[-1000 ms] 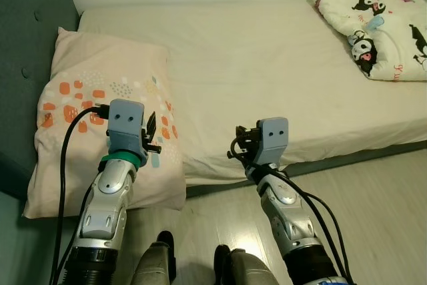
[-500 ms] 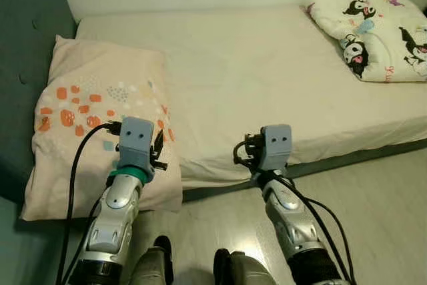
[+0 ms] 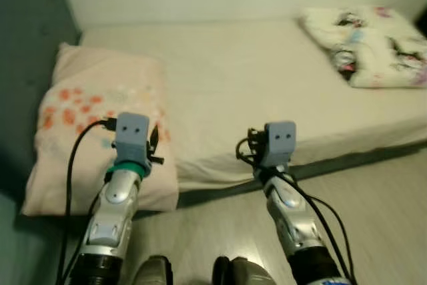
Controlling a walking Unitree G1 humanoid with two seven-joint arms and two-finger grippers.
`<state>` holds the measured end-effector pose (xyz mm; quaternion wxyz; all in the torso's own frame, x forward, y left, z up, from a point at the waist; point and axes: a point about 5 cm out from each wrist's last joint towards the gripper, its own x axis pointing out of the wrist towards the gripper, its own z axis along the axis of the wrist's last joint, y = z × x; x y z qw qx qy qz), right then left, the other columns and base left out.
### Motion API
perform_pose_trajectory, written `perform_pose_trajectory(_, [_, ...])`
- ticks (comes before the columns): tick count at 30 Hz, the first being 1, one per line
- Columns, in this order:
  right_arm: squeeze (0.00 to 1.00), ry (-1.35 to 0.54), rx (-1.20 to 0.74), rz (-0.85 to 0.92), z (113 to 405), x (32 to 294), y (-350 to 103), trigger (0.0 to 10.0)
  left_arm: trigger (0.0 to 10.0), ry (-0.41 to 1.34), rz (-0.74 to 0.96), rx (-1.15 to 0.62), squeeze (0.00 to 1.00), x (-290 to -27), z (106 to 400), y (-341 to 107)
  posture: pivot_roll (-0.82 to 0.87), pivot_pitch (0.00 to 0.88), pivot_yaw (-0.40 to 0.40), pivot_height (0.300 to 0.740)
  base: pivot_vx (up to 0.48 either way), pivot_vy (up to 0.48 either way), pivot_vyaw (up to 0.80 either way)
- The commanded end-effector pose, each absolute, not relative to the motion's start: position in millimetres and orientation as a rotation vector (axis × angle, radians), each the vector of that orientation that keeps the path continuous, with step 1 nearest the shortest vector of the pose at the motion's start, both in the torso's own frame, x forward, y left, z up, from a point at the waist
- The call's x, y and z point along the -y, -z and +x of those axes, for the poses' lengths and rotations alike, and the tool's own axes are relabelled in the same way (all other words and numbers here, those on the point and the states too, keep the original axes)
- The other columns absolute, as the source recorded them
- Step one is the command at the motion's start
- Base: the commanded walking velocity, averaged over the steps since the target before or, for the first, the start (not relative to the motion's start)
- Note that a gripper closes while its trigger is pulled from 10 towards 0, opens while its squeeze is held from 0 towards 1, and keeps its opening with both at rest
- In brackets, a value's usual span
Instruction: Clean up the room
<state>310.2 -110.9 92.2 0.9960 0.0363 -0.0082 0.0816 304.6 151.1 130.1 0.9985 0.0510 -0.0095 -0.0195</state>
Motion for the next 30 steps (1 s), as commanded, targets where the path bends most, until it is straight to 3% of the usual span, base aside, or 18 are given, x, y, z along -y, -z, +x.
perform_pose_trajectory(1, [0.0, -0.159, 0.02, 0.072, 310.9, 113.0, -91.8, 10.0, 10.0, 0.04, 0.115, -0.012, 0.0, -151.9, 301.5, -121.2, -0.04, 0.091, -0.034, 0.74, 0.0, 0.0, 0.0])
perform_pose_trajectory(7, [0.0, -0.159, 0.028, 0.071, 312.3, 114.3, -92.0, 10.0, 10.0, 0.059, 0.13, 0.013, 0.0, -148.7, 301.6, -124.1, -0.04, 0.09, -0.026, 0.74, 0.042, 0.0, 0.0])
perform_pose_trajectory(22, [0.0, -0.155, 0.025, 0.072, 312.2, 113.3, -89.7, 10.0, 10.0, 0.082, 0.14, 0.028, 0.0, -144.5, 303.2, -126.4, -0.04, 0.082, -0.016, 0.74, 0.465, 0.0, -0.12])
perform_pose_trajectory(30, [0.0, -0.155, 0.025, 0.066, 311.7, 114.1, -88.6, 10.0, 10.0, 0.078, 0.137, 0.016, 0.0, -144.8, 303.4, -125.6, -0.04, 0.085, -0.018, 0.74, 0.06, 0.0, 0.0])
